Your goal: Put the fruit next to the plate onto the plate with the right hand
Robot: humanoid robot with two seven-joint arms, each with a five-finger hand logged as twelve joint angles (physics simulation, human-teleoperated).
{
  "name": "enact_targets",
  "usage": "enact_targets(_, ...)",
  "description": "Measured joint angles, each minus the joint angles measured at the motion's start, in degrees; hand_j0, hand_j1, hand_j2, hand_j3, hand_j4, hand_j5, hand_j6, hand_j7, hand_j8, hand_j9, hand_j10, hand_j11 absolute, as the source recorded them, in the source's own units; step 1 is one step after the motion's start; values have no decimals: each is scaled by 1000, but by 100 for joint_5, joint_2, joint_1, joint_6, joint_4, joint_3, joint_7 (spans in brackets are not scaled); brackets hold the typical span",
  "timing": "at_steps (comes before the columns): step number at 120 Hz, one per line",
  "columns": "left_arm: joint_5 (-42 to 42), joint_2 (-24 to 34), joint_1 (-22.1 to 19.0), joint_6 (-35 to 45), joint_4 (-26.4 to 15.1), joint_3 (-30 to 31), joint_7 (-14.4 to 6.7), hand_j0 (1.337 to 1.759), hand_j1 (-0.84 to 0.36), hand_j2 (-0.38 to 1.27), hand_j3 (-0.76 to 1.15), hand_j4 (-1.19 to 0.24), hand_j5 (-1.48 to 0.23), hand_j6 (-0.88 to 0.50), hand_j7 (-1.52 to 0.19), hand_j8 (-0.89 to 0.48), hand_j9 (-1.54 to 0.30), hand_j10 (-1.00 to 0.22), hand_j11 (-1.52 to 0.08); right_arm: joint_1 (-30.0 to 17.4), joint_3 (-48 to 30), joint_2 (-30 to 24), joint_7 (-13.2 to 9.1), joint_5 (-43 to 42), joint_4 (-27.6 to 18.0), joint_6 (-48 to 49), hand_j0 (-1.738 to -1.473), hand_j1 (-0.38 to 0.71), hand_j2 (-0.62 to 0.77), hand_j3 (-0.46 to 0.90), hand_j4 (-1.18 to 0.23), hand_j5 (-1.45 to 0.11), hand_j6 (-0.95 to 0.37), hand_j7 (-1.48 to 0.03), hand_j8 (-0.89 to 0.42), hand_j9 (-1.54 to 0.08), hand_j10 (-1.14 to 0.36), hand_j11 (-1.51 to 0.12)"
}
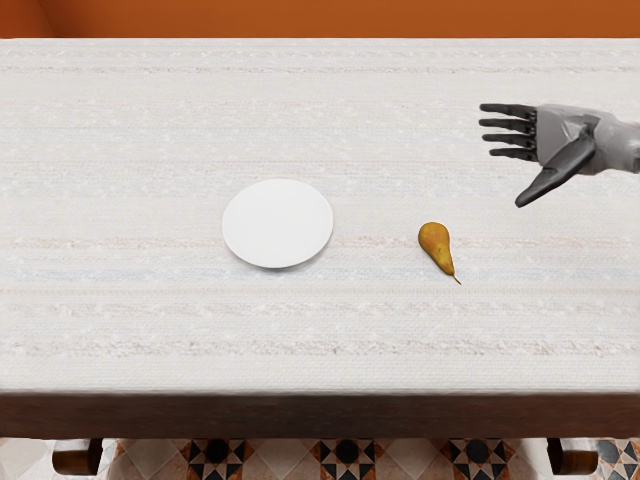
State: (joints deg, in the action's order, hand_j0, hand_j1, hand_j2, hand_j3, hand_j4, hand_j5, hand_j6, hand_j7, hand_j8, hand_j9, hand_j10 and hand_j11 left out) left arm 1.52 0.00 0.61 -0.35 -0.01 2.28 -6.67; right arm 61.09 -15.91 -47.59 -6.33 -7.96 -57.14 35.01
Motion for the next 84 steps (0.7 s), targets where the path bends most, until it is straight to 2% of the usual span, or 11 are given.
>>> enact_targets(11,0,0,0,0,0,0,0,1658,349,0,0,0,0,0,0,0,0,0,0,-16,-1,62,-8,-157,-46,0,-1658,-349,1,0,-1,0,-1,0,0,0,0,0)
enact_targets(17,1,0,0,0,0,0,0,1658,349,0,0,0,0,0,0,0,0,0,0,-11,0,27,-128,-225,-240,0,-1658,-349,1,0,-1,0,-1,0,0,0,0,0)
enact_targets(21,1,0,0,0,0,0,0,1658,349,0,0,0,0,0,0,0,0,0,0,0,-3,-31,-413,-253,-451,0,-1658,-349,1,0,-1,0,0,0,0,0,0,0)
enact_targets(34,1,0,0,0,0,0,0,1658,349,0,0,0,0,0,0,0,0,0,0,82,-13,-152,-1641,-405,-1374,-258,-1658,-349,1,0,-1,0,-1,0,-1,0,0,0)
enact_targets(44,0,0,0,0,0,0,0,1658,349,0,0,0,0,0,0,0,0,0,0,135,-11,-198,-2218,-857,-1972,-1043,-1658,-349,1,0,-1,0,-2,0,-1,0,-1,0)
enact_targets(49,0,0,0,0,0,0,0,1658,349,0,0,0,0,0,0,0,0,0,0,148,-11,-204,-2432,-1090,-2246,-1506,-1658,-349,1,0,-1,0,-2,0,-1,0,-1,0)
enact_targets(63,1,0,0,0,0,0,0,1658,349,0,0,0,0,0,0,0,0,0,0,170,-45,-188,-2725,-1813,-2841,-2754,-1658,-349,1,0,-2,0,-3,0,-2,0,-2,0)
enact_targets(84,0,0,0,0,0,0,0,1658,349,0,0,0,0,0,0,0,0,0,0,-78,-30,161,-2841,-3486,-3291,-4543,-1658,-349,1,0,-3,0,-4,0,-3,0,-2,0)
